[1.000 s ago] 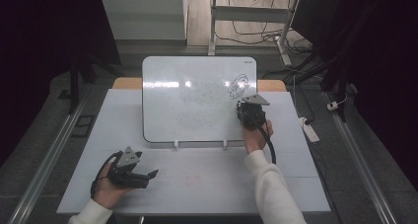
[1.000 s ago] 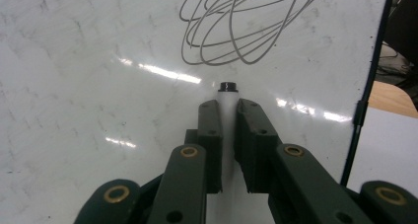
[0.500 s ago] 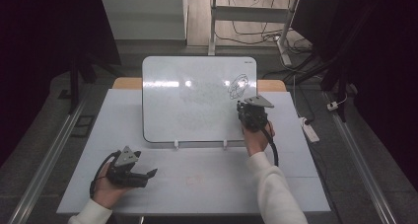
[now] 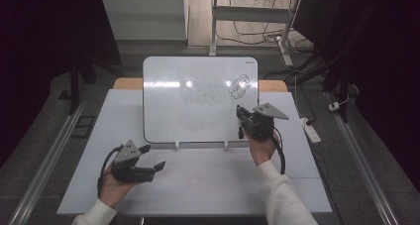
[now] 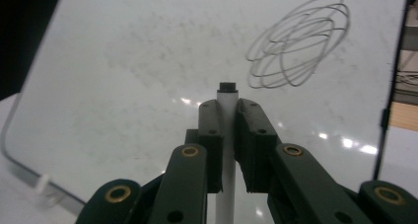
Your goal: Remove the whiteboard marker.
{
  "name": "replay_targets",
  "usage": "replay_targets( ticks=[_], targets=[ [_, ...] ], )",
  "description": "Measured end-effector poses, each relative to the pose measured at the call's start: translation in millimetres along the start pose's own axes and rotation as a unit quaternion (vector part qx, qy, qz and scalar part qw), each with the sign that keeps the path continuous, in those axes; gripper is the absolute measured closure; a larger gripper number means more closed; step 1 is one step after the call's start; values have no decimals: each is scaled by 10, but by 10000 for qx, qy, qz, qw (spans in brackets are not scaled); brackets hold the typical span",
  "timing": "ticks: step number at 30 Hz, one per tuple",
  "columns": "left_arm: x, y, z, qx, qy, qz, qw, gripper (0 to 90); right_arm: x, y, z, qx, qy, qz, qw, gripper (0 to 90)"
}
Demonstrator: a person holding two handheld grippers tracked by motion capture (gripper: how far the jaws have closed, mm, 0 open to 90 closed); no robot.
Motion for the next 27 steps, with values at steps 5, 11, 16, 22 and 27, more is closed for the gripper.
replay_targets(
  ticks=[5,11,16,22,27],
  targets=[
    [-297,-102,-62,-67,-189,8,9998,217,18,48,105,-391,20,-80,9992,807],
    [-695,-274,-188,294,-172,-296,9990,233,5,88,239,-789,-4,-173,9967,806],
    [-785,-483,-239,532,-128,-216,9983,259,-9,104,349,-1010,-10,-236,9946,806],
    [-881,-654,-294,927,-101,-242,9953,306,-12,104,511,-1242,-75,-300,9918,806],
    [-952,-705,-339,1145,-153,-302,9928,364,19,103,699,-1384,67,-322,9898,806]
  ],
)
Point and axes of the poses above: each handheld gripper's, and its own axes: y roughly backward along the jaws, x roughly out of its underside, z roughly to its left, the point moved 1 cm from there along -y, roughly forward along the jaws, and after that the axes turned 3 degrees about -x, right-handed, at the moved point
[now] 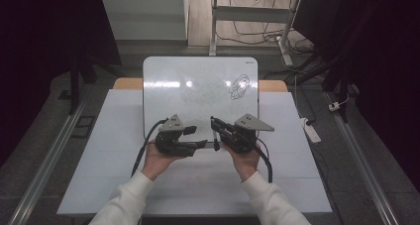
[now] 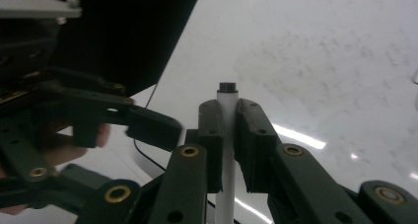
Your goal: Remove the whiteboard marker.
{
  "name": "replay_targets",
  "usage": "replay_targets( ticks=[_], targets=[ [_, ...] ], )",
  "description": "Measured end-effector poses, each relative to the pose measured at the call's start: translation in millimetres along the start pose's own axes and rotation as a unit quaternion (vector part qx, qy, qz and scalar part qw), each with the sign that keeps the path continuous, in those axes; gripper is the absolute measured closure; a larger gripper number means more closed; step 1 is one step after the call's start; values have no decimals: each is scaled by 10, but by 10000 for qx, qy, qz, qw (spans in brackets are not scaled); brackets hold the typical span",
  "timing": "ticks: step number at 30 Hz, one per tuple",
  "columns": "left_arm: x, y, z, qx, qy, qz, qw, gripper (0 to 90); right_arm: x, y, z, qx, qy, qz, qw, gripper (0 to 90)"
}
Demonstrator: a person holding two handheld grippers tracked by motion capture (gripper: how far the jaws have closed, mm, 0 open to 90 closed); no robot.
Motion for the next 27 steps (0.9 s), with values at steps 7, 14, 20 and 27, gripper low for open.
replay_targets(
  ticks=[7,14,20,27],
  targets=[
    [-26,-106,1,243,-10,-9,9997,517,20,-43,166,-85,65,-112,9999,805],
    [-20,-127,20,368,-23,-60,9993,707,37,-41,233,-110,70,-138,9998,805],
    [-16,-129,48,365,46,-67,9993,813,38,-19,254,-61,117,-137,9998,803],
    [7,-88,113,502,-62,147,9986,819,-23,60,122,-495,218,-18,9985,663]
  ],
)
Point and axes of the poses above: each handheld gripper's, and its own axes: y roughly backward along the jaws, x roughly out of its underside, z roughly to its left, the point moved 1 cm from there along -y, roughly forward along the jaws, and after that the axes turned 3 degrees about -x, right-handed, at the moved point
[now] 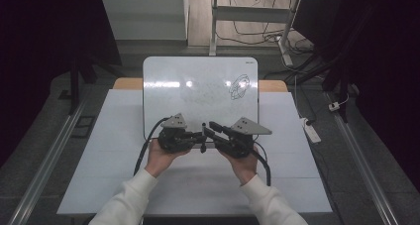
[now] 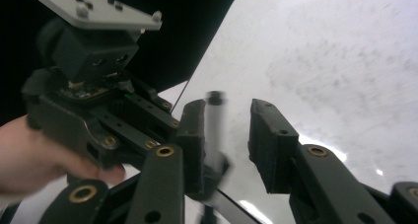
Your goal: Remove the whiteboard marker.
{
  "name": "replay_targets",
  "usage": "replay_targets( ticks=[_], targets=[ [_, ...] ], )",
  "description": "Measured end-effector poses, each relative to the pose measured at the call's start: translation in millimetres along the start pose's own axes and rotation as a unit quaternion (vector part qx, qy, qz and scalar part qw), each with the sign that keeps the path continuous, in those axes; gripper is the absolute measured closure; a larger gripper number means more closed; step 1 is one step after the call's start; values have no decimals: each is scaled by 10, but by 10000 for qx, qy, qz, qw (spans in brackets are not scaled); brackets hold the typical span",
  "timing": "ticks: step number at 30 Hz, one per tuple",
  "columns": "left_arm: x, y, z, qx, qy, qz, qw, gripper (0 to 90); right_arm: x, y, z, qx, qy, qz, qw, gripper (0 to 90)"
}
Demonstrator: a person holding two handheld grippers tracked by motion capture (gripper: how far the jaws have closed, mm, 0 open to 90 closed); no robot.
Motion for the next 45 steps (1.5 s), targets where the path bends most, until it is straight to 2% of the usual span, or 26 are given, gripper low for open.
replay_targets(
  ticks=[2,3,4,5,6,7,8,9,10,11,12,13,14,15,16,17,18,21,22,24,30,31,32,37,41,45],
  targets=[
    [10,51,37,148,-12,51,9999,819,-30,93,-87,-180,78,47,9998,615],
    [14,76,53,219,-17,69,9997,819,-30,93,-87,-180,78,47,9998,615],
    [16,98,67,299,-20,85,9995,820,-43,151,-189,-558,126,341,9978,548],
    [17,120,78,378,-33,103,9992,820,-33,180,-241,-722,112,485,9961,531],
    [17,138,82,445,-48,121,9989,819,-13,207,-290,-835,125,602,9946,509],
    [14,154,85,516,-78,153,9985,819,-13,207,-290,-835,125,602,9946,509],
    [10,170,82,580,-102,154,9981,819,13,222,-334,-965,111,737,9925,484],
    [3,182,77,647,-120,166,9977,819,43,234,-375,-1085,88,876,9902,471],
    [-6,189,70,733,-150,188,9970,819,106,247,-422,-1289,104,1052,9860,465],
    [-15,191,61,815,-181,216,9963,819,106,247,-422,-1289,104,1052,9860,465],
    [-25,190,50,887,-217,246,9955,819,160,223,-419,-1517,194,1282,9799,461],
    [-34,183,38,955,-246,266,9948,819,183,202,-404,-1644,252,1382,9763,460],
    [-43,172,26,1029,-278,289,9939,819,183,202,-404,-1644,252,1382,9763,460],
    [-56,146,0,1135,-325,329,9925,819,224,147,-350,-1882,392,1575,9686,461],
    [-56,146,0,1135,-325,329,9925,819,243,122,-321,-1968,489,1662,9650,464],
    [-61,132,-11,1202,-335,356,9915,819,243,122,-321,-1968,489,1662,9650,464],
    [-64,116,-23,1261,-342,362,9908,819,277,75,-270,-2105,562,1781,9596,484],
    [-70,74,-57,1399,-378,404,9886,818,308,36,-228,-2280,617,1846,9540,522],
    [-73,64,-65,1433,-390,414,9880,818,308,36,-228,-2280,617,1846,9540,522],
    [-79,51,-73,1513,-379,404,9869,819,324,18,-198,-2400,655,1893,9499,554],
    [-87,8,-91,1694,-351,386,9842,818,349,-23,-154,-2619,723,1915,9432,677],
    [-88,0,-96,1717,-354,386,9838,818,349,-23,-154,-2619,723,1915,9432,677],
    [-89,-7,-101,1721,-363,382,9837,818,356,-37,-139,-2686,733,1949,9405,719],
    [-90,-26,-118,1738,-454,441,9827,818,372,-52,-141,-2738,702,2026,9376,741],
    [-89,-40,-120,1719,-467,425,9831,816,373,-59,-141,-2712,649,2035,9385,745],
    [-79,-59,-122,1678,-450,377,9841,800,392,-88,-141,-2564,458,1978,9450,769]
  ],
)
Point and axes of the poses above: each handheld gripper's, and its own axes: y roughly backward along the jaws, x roughly out of its underside, z roughly to its left, the point moved 1 cm from there along -y, roughly forward along the jaws, and after that the axes turned 3 degrees about -x, right-handed, at the moved point
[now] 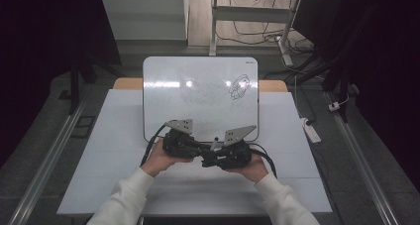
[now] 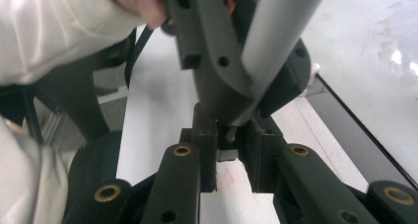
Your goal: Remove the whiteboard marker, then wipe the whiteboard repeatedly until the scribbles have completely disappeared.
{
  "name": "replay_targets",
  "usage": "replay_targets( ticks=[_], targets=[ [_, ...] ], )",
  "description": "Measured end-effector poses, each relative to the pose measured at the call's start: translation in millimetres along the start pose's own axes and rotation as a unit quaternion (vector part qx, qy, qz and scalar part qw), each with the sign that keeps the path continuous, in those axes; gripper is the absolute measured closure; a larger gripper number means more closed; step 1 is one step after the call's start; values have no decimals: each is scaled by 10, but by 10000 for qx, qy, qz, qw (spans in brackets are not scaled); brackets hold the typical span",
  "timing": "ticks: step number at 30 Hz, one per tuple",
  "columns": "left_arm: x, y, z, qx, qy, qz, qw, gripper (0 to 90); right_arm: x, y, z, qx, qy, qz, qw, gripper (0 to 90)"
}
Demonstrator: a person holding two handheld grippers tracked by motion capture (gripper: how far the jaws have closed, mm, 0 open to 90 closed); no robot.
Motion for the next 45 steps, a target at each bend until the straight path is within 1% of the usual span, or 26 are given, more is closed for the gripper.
replay_targets(
  ticks=[8,11,12,14,15,16,17,18,19,20,21,24,25,26,27,28,29,30,31,32,33,34,35,39,42,45],
  targets=[
    [10,23,15,-221,117,-216,9995,751,-6,-13,-9,356,-68,-169,9992,773],
    [16,91,-7,-539,151,-365,9978,602,-3,2,-15,523,-88,-216,9984,773],
    [16,91,-7,-539,151,-365,9978,579,-3,15,-20,599,-66,-265,9978,773],
    [46,198,-51,-846,185,-472,9951,499,-11,67,-27,774,-54,-379,9963,773],
    [107,336,-123,-1298,186,-495,9901,468,-16,100,-30,855,-61,-454,9953,773],
    [107,336,-123,-1298,186,-495,9901,439,-16,100,-30,855,-61,-454,9953,773],
    [207,475,-201,-1776,218,-507,9826,402,-23,174,-44,1015,-82,-613,9929,774],
    [207,475,-201,-1776,218,-507,9826,375,-24,210,-51,1094,-91,-694,9915,774],
    [346,595,-266,-2153,325,-454,9749,352,-26,246,-58,1180,-99,-756,9901,774],
    [346,595,-266,-2153,325,-454,9749,334,-26,246,-58,1180,-99,-756,9901,774],
    [423,644,-293,-2300,397,-406,9715,315,-32,313,-66,1327,-103,-904,9870,774],
    [656,756,-364,-2623,578,-300,9628,289,-46,404,-76,1527,-82,-1136,9817,774],
    [730,787,-385,-2717,632,-291,9599,289,-46,404,-76,1527,-82,-1136,9817,774],
    [804,815,-401,-2792,677,-293,9574,283,-53,468,-85,1666,-93,-1319,9771,774],
    [943,860,-419,-2903,796,-311,9531,283,-57,504,-92,1746,-108,-1397,9746,774],
    [943,860,-419,-2903,796,-311,9531,282,-57,504,-92,1746,-108,-1397,9746,774],
    [999,876,-419,-2950,853,-289,9512,282,-61,538,-100,1813,-119,-1488,9720,774],
    [1046,888,-414,-2999,897,-252,9494,271,-67,605,-124,1936,-151,-1668,9667,774],
    [1086,899,-408,-3058,928,-215,9473,266,-68,637,-136,2024,-169,-1736,9636,774],
    [1150,915,-393,-3162,983,-176,9434,261,-69,668,-149,2111,-190,-1795,9606,774],
    [1150,915,-393,-3162,983,-176,9434,257,-69,668,-149,2111,-190,-1795,9606,774],
    [1173,918,-383,-3200,1007,-173,9419,253,-67,728,-178,2263,-223,-1915,9548,774],
    [1203,911,-362,-3246,1018,-147,9403,251,-67,755,-196,2330,-232,-1966,9521,774],
    [1238,903,-333,-3274,1028,-105,9392,235,-73,851,-299,2604,-305,-2121,9414,774],
    [1258,940,-316,-3281,1072,-187,9384,230,-114,945,-413,2934,-338,-2222,9292,773],
    [1273,953,-299,-3291,1099,-222,9376,229,-215,1054,-619,3311,-335,-2236,9161,774]
  ],
)
Point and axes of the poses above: each handheld gripper's, and its own axes: y roughly backward along the jaws, x roughly out of its underside, z roughly to its left, the point moved 1 cm from there along -y, roughly forward along the jaws, and after that the axes turned 3 degrees about -x, right-handed, at the moved point
